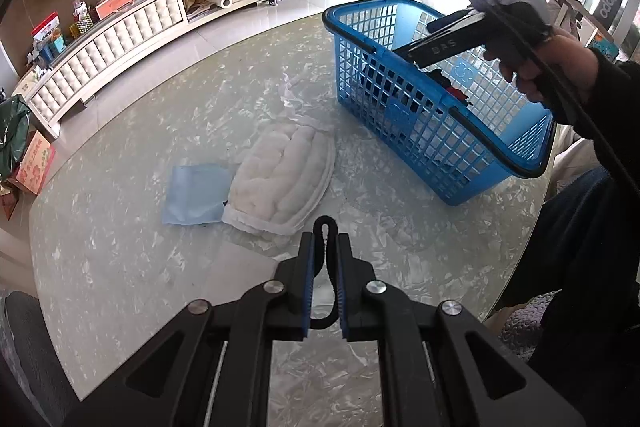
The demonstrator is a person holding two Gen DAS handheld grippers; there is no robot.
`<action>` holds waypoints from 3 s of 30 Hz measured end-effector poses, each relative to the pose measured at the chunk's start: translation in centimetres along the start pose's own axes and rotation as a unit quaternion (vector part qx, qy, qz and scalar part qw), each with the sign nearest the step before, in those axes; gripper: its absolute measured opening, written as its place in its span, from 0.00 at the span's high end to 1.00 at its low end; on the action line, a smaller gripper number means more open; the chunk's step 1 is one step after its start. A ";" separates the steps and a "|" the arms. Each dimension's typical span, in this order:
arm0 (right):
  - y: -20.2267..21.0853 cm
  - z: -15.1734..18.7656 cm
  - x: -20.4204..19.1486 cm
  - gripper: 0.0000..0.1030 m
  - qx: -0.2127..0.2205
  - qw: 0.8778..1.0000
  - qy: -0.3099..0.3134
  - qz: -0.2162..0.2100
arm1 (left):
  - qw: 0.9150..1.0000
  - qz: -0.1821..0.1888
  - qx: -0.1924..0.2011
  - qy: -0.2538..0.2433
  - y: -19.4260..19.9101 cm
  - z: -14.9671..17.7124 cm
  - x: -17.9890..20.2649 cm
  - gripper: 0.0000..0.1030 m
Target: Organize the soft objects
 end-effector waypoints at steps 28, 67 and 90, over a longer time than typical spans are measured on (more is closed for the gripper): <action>6.1 8.9 6.1 0.00 0.059 0.996 -0.067 -0.006 | 0.999 -0.006 0.039 -0.024 1.8 -7.8 5.4 0.92; 1.0 13.2 10.1 0.41 -0.012 0.990 -0.128 -0.056 | 0.993 0.060 -0.037 -0.099 -11.8 -14.3 13.5 0.91; 1.7 12.9 8.3 0.72 0.009 0.990 -0.094 -0.101 | 0.988 0.083 -0.064 -0.115 -13.3 -13.5 13.7 0.90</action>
Point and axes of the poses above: each gripper's, at about its wrist camera, not at the fingertips, and y roughly against the way its jaws point, x to its right, z to its underside, the point moved 6 cm from there along -y, roughly the way its jaws point, and after that the axes turned 11 degrees about z, right-handed, at the moved point
